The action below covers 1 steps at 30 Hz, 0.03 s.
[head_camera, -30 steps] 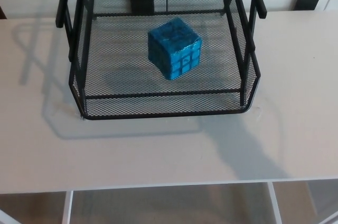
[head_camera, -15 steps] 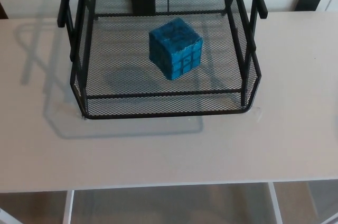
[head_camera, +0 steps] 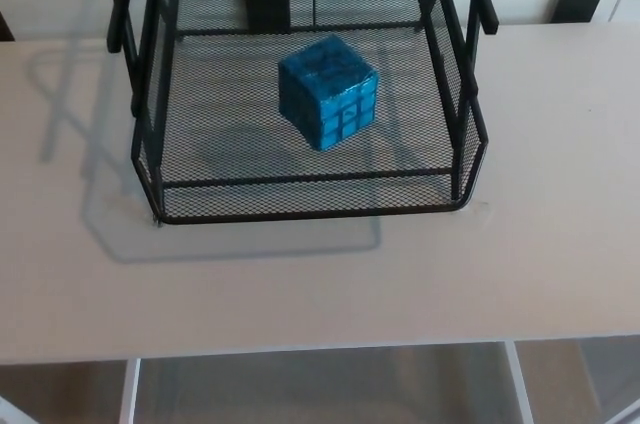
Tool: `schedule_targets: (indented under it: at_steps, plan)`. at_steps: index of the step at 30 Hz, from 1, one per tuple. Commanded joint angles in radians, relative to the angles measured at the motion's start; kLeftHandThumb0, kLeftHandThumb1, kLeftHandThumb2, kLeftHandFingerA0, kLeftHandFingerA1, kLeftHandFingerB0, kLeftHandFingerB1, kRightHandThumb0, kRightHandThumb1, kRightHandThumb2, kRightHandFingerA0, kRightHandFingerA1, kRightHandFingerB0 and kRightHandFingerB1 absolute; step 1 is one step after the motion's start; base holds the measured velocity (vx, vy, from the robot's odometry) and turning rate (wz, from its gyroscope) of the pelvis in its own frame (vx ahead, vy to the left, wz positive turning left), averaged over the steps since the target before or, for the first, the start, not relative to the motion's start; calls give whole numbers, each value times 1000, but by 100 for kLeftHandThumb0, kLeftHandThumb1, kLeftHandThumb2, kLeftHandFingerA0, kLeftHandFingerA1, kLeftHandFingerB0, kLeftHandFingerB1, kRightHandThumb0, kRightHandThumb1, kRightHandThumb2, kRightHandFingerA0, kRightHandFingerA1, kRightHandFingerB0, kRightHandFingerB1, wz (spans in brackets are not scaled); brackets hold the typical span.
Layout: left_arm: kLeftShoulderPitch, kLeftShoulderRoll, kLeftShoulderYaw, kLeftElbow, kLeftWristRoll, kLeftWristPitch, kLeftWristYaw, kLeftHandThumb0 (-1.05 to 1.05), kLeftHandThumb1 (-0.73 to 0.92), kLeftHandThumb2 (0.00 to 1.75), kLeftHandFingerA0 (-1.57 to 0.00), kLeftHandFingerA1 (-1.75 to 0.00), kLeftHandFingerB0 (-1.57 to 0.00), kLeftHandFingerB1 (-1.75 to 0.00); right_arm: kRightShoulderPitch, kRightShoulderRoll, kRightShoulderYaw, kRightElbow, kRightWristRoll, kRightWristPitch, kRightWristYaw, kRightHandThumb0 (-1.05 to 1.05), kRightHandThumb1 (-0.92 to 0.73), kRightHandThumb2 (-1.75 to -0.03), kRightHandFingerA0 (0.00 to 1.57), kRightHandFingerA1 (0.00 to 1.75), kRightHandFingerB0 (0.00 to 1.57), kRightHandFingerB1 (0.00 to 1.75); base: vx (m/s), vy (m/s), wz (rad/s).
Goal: The robot walks towards a desk on which a file tray is kept in the middle and a cube is kept to its right. The robot lifts the cube using its right hand and places it on the file tray.
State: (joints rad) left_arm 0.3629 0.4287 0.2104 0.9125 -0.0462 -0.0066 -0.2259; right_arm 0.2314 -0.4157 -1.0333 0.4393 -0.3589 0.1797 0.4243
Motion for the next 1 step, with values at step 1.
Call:
schedule_targets:
  at_steps: [1]
  plan:
    - [28,45,22,-9,-6,5,-6,-67,89,66,-39,-54,-23,-39,93,-44,220,442,-108,-25,-290,-62,-73,-64,26,34,9,19,0,0,0]
